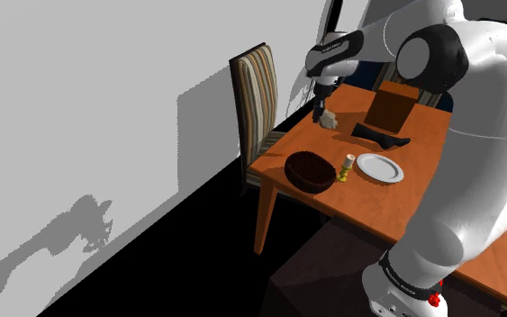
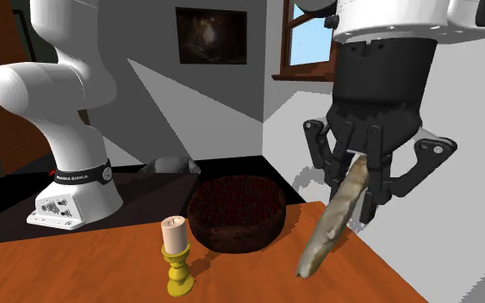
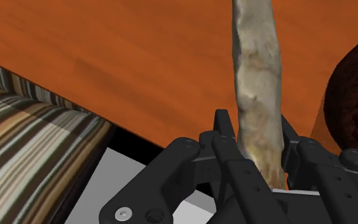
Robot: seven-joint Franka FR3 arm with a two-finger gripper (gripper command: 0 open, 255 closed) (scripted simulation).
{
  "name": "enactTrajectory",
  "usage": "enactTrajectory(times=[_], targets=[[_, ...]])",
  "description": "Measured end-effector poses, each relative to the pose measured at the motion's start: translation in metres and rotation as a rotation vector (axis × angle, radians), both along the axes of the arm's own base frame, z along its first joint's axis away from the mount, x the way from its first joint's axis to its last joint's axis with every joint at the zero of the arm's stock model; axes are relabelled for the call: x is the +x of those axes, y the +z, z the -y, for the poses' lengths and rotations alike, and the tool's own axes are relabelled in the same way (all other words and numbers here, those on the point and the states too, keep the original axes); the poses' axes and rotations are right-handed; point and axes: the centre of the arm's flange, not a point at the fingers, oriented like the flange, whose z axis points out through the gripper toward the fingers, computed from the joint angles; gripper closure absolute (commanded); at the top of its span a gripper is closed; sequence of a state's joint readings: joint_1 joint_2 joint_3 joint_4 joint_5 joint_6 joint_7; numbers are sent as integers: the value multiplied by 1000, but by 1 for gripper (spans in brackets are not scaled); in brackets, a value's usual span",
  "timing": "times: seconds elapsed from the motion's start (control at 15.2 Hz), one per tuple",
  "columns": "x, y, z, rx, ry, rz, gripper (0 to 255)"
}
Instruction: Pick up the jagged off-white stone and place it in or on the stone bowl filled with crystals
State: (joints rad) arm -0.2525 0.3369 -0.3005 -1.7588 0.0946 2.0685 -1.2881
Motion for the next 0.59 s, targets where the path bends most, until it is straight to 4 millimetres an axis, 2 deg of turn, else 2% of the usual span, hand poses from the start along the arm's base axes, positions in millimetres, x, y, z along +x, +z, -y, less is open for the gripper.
enactTrajectory(times=[0.59], targets=[[-66, -5, -100, 1, 1, 0, 255]])
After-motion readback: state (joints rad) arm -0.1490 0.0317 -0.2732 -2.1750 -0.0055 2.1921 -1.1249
